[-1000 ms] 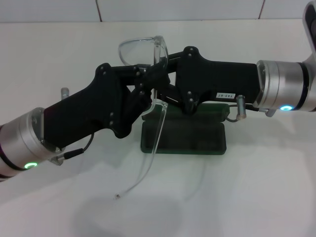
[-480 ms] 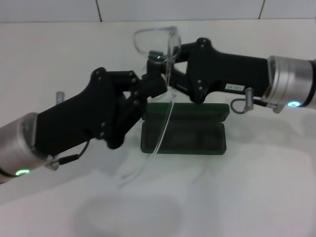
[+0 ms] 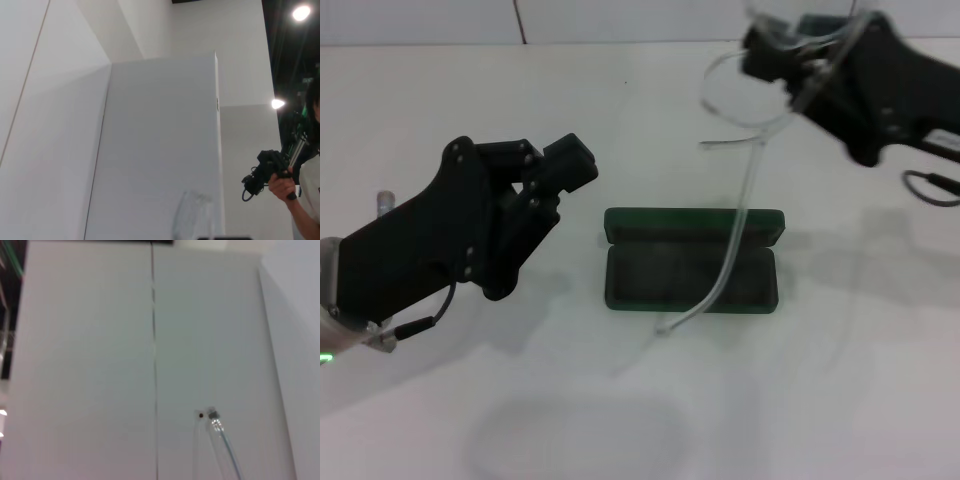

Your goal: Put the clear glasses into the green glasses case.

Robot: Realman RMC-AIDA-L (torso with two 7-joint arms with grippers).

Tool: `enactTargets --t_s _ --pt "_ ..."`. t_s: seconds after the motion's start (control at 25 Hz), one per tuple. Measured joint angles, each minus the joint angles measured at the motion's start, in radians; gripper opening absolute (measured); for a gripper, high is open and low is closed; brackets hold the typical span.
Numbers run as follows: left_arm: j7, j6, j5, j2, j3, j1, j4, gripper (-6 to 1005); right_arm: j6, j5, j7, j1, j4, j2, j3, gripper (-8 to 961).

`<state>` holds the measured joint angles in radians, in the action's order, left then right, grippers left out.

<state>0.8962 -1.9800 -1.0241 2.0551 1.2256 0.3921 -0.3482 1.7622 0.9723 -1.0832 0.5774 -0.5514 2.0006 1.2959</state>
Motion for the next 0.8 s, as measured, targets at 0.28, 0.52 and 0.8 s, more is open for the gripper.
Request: enactTargets --t_s 0.28,0.52,0.8 --pt "0.001 0.008 -0.027 0.000 0.007 0.020 0.003 50 0.133 -0.005 -0.018 -0.013 0.005 0.005 -0.131 117" --pt "0.001 0.005 -0.158 0.009 0.011 0.063 -0.004 50 0.157 -0.054 -0.012 0.001 0.065 0.021 -0.182 117" --pt "-0.008 0.011 -0.294 0.035 0.012 0.115 0.002 50 0.145 -0.103 0.022 0.033 0.133 0.025 -0.183 117"
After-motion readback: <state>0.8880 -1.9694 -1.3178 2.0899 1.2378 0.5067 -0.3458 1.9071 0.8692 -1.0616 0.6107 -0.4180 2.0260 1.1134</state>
